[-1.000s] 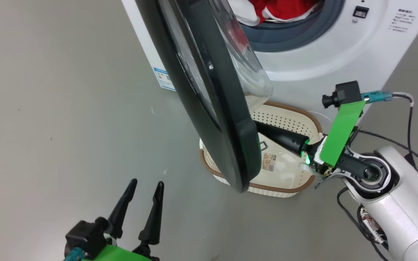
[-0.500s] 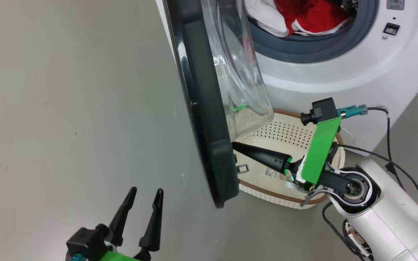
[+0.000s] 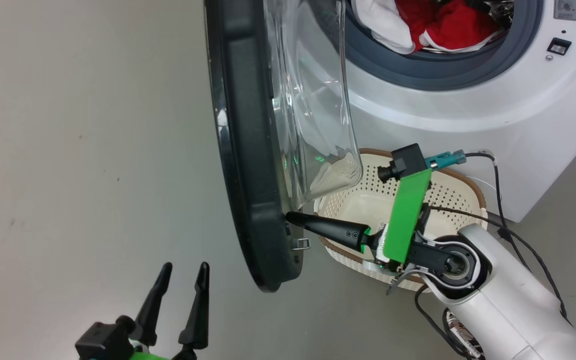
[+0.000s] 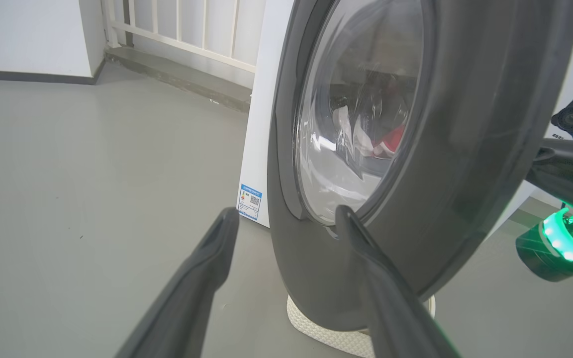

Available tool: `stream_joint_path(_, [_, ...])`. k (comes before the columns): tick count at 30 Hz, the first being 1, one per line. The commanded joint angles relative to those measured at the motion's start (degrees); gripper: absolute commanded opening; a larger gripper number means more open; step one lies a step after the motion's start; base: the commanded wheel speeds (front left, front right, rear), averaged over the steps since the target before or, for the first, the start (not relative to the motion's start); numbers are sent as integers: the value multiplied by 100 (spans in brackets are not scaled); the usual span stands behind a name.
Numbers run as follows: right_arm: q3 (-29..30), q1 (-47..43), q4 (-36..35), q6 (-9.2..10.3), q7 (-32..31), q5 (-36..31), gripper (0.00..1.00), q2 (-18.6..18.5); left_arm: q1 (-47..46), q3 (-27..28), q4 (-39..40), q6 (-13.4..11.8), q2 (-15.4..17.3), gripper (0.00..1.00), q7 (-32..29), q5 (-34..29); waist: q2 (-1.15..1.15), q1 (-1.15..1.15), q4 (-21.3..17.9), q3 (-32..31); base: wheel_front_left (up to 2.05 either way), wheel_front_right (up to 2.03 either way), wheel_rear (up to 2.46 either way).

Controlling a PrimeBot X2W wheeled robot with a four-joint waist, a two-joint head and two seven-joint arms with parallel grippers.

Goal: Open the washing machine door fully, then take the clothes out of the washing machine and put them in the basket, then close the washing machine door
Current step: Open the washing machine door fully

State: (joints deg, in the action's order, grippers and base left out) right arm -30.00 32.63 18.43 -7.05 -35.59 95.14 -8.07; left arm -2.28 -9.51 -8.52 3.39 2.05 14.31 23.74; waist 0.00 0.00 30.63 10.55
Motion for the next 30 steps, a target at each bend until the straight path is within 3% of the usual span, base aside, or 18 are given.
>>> stream_joint_path(1, [-96, 164, -120, -44, -26, -110, 0, 207, -14, 229, 183, -63, 83, 100, 69, 61, 0, 0, 9, 13, 0, 0, 0])
stream_joint_path(12, [-187, 421, 98, -44, -49, -119, 0, 448, 56, 329, 326, -144, 83, 100, 69, 136, 0, 0, 51, 62, 0, 0, 0])
stream_joint_path(30, [-611, 670, 182, -44, -2, 37, 0, 517, 144, 483, 485, -306, 83, 100, 69, 243, 0, 0, 111, 155, 0, 0, 0])
